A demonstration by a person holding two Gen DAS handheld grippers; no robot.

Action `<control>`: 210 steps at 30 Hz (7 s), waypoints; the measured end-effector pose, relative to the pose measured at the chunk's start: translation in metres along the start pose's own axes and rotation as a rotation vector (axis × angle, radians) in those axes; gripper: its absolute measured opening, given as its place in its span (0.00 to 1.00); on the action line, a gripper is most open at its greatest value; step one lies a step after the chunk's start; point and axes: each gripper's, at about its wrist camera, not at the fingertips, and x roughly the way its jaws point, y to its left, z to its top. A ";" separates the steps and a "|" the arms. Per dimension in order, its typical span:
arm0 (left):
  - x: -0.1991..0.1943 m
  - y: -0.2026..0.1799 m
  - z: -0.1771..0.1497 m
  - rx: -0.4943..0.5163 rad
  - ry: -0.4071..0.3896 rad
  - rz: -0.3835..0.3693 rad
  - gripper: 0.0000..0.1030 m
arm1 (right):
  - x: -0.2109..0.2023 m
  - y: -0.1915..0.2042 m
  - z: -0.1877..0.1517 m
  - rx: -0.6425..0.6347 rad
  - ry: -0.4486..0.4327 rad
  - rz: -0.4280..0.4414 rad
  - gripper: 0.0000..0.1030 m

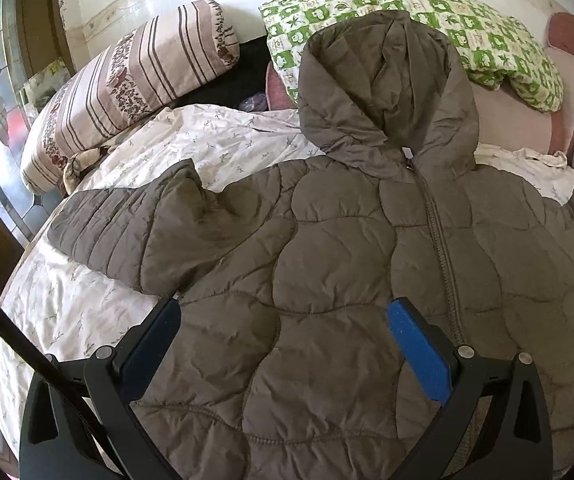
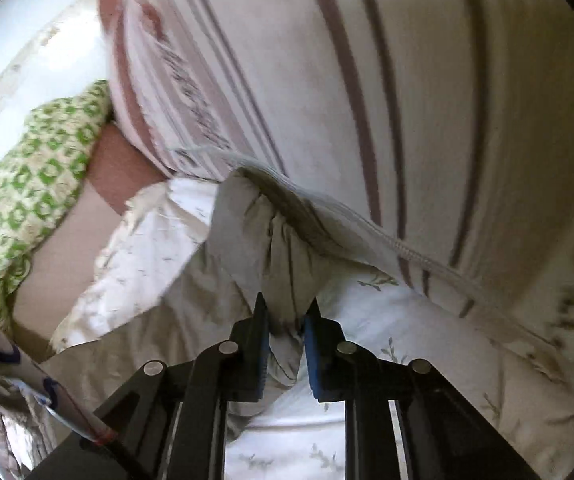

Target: Fold large clothes

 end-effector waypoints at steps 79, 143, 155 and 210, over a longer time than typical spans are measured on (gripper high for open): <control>0.062 0.047 -0.004 -0.142 0.175 0.010 1.00 | -0.002 0.269 -0.258 -0.589 0.294 0.129 0.25; 0.022 0.191 0.012 -0.298 0.032 0.053 1.00 | -0.182 0.343 -0.423 -1.094 -0.003 0.274 0.45; 0.098 0.407 0.012 -0.653 0.117 0.049 0.84 | -0.138 0.332 -0.407 -1.050 0.080 0.230 0.45; -0.099 0.023 0.134 -0.248 -0.141 -0.529 0.13 | -0.138 0.215 -0.239 -0.485 -0.052 0.142 0.45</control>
